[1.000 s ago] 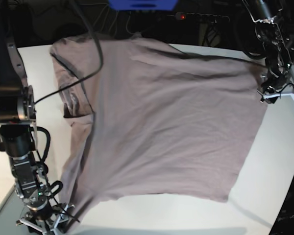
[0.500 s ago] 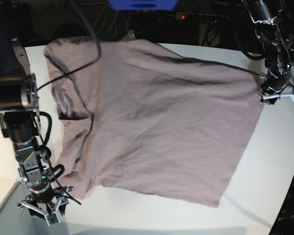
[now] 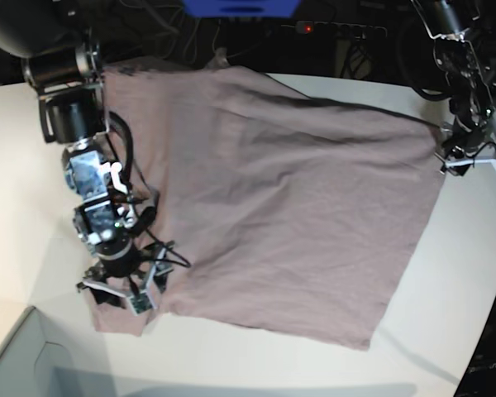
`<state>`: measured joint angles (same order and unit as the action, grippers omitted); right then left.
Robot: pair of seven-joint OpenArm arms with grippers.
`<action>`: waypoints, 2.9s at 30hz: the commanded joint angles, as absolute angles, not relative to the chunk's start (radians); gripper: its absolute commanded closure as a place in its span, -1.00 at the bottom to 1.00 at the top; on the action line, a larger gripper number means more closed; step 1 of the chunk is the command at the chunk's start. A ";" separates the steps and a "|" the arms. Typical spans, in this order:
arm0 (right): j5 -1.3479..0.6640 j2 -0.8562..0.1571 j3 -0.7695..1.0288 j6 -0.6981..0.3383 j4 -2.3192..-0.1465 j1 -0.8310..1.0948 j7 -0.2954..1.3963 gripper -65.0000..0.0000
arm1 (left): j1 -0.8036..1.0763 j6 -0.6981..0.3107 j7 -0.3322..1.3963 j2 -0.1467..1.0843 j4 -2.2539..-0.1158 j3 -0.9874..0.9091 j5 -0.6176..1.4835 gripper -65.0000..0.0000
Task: Layout the t-shirt on the table in an organized manner, then fold the t-shirt properly
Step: 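Release the shirt and move the right gripper back over the shirt, then move the right gripper to the shirt's shoulder corner and grasp it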
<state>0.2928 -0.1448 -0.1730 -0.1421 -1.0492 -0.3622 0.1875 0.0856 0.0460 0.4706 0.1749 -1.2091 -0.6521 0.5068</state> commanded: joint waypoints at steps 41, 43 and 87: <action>0.298 -0.081 -0.134 -0.143 -1.325 -0.056 0.544 -0.20 | 0.056 0.044 0.452 0.197 -1.167 -0.659 0.518 -0.06; 0.298 -0.087 -0.134 -0.143 -1.320 -0.076 0.544 -0.09 | 0.054 0.044 0.452 0.196 -1.167 -0.659 0.518 -0.06; 0.297 -0.308 0.157 -0.143 -0.868 -0.403 0.447 0.45 | 0.059 0.044 0.452 0.196 -1.170 -0.665 0.519 -0.06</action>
